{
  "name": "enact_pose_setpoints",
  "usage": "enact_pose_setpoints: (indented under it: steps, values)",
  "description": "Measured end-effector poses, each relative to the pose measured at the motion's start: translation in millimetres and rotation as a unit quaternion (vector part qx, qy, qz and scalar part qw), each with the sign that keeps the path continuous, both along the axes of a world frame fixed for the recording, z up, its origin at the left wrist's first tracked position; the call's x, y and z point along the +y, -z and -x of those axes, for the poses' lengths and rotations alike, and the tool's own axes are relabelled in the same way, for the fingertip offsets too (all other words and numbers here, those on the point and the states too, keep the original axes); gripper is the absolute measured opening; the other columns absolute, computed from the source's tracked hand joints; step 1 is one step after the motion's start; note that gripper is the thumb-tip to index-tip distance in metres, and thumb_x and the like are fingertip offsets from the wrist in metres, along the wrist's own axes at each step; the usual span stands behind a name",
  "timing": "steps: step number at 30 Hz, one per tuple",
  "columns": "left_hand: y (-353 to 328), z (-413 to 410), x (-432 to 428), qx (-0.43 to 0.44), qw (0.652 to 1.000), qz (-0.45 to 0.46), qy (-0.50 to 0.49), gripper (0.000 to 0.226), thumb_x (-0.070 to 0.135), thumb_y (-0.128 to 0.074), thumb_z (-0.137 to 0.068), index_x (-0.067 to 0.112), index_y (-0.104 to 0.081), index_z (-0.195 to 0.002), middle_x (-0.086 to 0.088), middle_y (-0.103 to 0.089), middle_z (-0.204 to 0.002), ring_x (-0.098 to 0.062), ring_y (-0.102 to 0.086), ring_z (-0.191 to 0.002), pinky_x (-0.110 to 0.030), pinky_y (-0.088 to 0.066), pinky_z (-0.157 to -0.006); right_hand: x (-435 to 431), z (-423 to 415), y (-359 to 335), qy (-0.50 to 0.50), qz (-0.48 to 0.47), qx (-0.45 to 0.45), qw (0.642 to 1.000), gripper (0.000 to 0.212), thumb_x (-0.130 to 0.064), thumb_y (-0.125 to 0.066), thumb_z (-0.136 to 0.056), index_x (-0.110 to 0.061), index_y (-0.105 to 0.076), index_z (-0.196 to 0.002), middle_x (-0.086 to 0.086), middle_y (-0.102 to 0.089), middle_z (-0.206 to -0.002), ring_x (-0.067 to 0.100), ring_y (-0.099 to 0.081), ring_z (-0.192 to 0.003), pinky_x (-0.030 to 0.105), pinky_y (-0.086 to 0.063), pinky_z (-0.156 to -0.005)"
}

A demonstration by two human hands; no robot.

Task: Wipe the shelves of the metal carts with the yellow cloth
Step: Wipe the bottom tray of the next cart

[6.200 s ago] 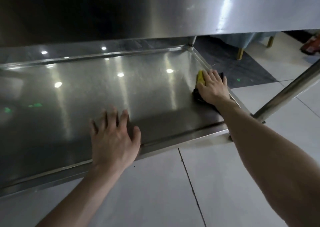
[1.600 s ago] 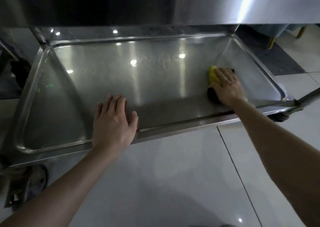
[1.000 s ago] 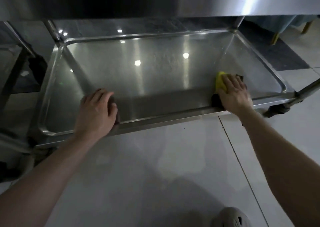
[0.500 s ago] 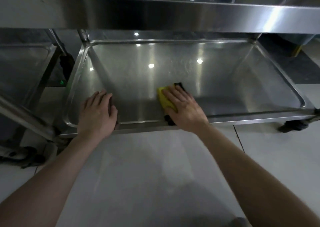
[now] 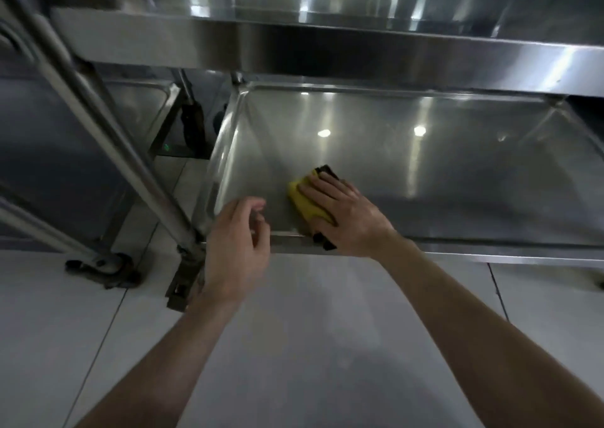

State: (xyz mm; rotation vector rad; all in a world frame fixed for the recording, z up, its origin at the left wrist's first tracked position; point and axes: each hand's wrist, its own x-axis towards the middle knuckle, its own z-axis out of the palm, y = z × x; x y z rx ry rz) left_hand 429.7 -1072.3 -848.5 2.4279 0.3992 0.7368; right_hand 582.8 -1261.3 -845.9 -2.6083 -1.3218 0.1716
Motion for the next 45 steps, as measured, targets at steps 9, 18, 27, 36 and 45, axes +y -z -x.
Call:
enact_pose_setpoints:
  steps: [9, 18, 27, 36, 45]
  values:
    - [-18, 68, 55, -0.032, 0.959, 0.169, -0.223, 0.051, 0.037, -0.088, -0.085, 0.016, -0.052, -0.114, 0.000, -0.054, -0.109, -0.015, -0.056, -0.097, -0.035, -0.051, -0.088, 87, 12, 2, 0.153, -0.021, -0.016, 0.988, 0.083, -0.057, -0.020, -0.094, -0.021, -0.026, -0.169, 0.008, -0.021, -0.177, 0.034, -0.009, -0.164, 0.053, -0.007, -0.132]
    - [-59, 9, 69, -0.116, 0.917, 0.374, -0.080, 0.043, 0.022, -0.071, -0.103, 0.011, -0.053, -0.065, -0.012, -0.050, -0.056, -0.031, -0.051, -0.050, -0.041, -0.046, -0.051, -1, -73, 26, 0.086, -0.028, -0.172, 0.981, 0.064, -0.046, -0.024, -0.112, -0.012, -0.047, -0.160, 0.018, -0.047, -0.163, 0.043, -0.039, -0.150, 0.058, -0.024, -0.127]
    - [-46, 2, 66, -0.167, 0.893, 0.401, -0.120, 0.039, 0.029, -0.071, -0.087, 0.009, -0.045, -0.065, -0.016, -0.038, -0.059, -0.030, -0.038, -0.048, -0.051, -0.038, -0.046, 216, -44, 10, 0.173, -0.031, -0.063, 0.982, 0.070, -0.047, -0.035, -0.093, -0.023, -0.038, -0.159, 0.008, -0.038, -0.167, 0.035, -0.031, -0.154, 0.053, -0.022, -0.128]
    - [-44, 0, 70, -0.166, 0.897, 0.395, -0.107, 0.039, 0.025, -0.068, -0.088, 0.027, -0.045, -0.057, -0.005, -0.040, -0.053, -0.027, -0.038, -0.045, -0.041, -0.038, -0.052, 83, -160, 19, 0.234, -0.048, -0.075, 0.968, 0.063, -0.044, -0.039, -0.101, -0.015, -0.050, -0.156, 0.013, -0.048, -0.161, 0.037, -0.039, -0.148, 0.046, -0.023, -0.127]
    - [-42, 0, 72, -0.157, 0.896, 0.400, -0.115, 0.031, 0.025, -0.069, -0.087, 0.025, -0.049, -0.064, -0.003, -0.040, -0.054, -0.026, -0.039, -0.047, -0.049, -0.042, -0.054, 205, -104, 11, 0.197, -0.034, 0.044, 0.979, 0.092, -0.064, -0.010, -0.086, -0.022, -0.035, -0.164, 0.010, -0.026, -0.174, 0.034, -0.017, -0.161, 0.056, -0.012, -0.130]
